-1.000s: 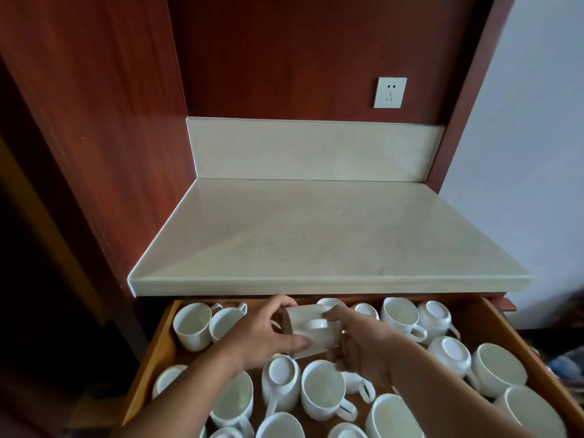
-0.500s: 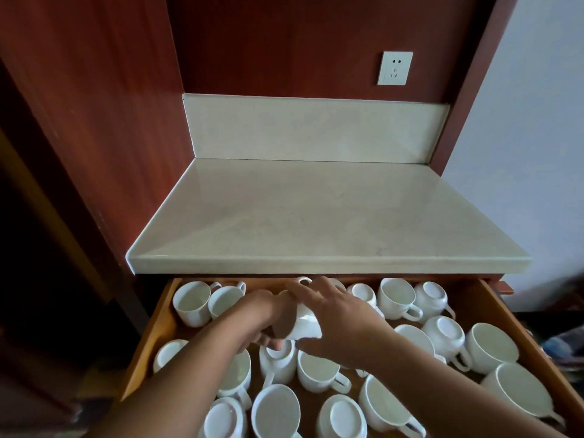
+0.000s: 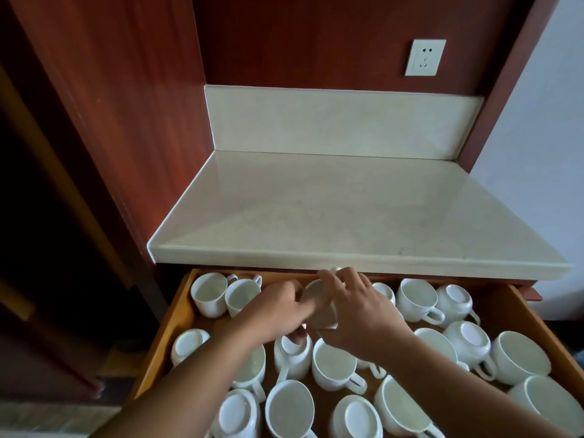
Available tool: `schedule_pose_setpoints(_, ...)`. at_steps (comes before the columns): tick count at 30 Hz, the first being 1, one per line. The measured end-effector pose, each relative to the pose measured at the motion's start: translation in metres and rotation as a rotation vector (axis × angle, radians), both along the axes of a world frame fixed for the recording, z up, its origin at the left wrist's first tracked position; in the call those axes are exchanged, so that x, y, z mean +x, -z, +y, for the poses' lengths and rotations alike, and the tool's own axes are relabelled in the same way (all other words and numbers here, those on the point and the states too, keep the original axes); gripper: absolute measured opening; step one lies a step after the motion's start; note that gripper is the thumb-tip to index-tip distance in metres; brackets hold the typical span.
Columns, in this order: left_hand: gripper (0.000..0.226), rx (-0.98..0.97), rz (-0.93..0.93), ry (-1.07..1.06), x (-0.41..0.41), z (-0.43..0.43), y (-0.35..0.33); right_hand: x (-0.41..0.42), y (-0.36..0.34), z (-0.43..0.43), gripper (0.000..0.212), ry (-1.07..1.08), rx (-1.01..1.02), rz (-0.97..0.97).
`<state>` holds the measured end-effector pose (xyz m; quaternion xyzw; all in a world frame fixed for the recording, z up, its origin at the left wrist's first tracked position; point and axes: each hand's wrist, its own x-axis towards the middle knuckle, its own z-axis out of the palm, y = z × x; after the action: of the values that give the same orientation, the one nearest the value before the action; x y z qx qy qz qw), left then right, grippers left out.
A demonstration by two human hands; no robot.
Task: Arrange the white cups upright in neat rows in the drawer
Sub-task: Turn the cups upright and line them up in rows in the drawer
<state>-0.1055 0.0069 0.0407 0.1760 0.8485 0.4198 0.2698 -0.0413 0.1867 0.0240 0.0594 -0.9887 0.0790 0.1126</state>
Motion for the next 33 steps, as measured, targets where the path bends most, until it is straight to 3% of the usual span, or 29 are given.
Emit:
schedule_pose_setpoints(2,0.036,0.041,0.041,-0.014,-0.009,-0.010,0.011,-0.001,0.001,0.006,0.093,0.021,-0.082,-0.090)
schedule_pose_setpoints(4,0.020,-0.123,0.295,0.004,-0.026,-0.025,0.024,-0.004,0.003,0.011,0.092,0.048,-0.152,-0.161)
schedule_pose_setpoints(6,0.034,-0.327,0.511,0.115,-0.040,-0.039,0.035,-0.006,0.007,0.015,0.091,0.086,-0.241,-0.212)
schedule_pose_setpoints(12,0.088,-0.514,0.513,0.466,-0.051,-0.037,0.050,-0.015,0.018,0.021,0.096,0.128,-0.333,-0.342)
schedule_pose_setpoints(17,0.090,-0.619,0.525,0.563,-0.059,-0.028,0.059,-0.024,0.019,0.020,0.094,0.110,-0.358,-0.379)
schedule_pose_setpoints(22,0.070,-0.684,0.694,0.505,-0.070,-0.023,0.065,-0.031,0.019,0.019,0.095,0.101,-0.348,-0.413)
schedule_pose_setpoints(30,0.073,-0.749,0.728,0.273,-0.070,-0.011,0.081,-0.041,0.027,0.014,0.094,0.130,-0.326,-0.468)
schedule_pose_setpoints(33,0.070,-0.691,0.764,0.164,-0.067,-0.010,0.090,-0.047,0.033,0.006,0.091,0.159,-0.332,-0.474)
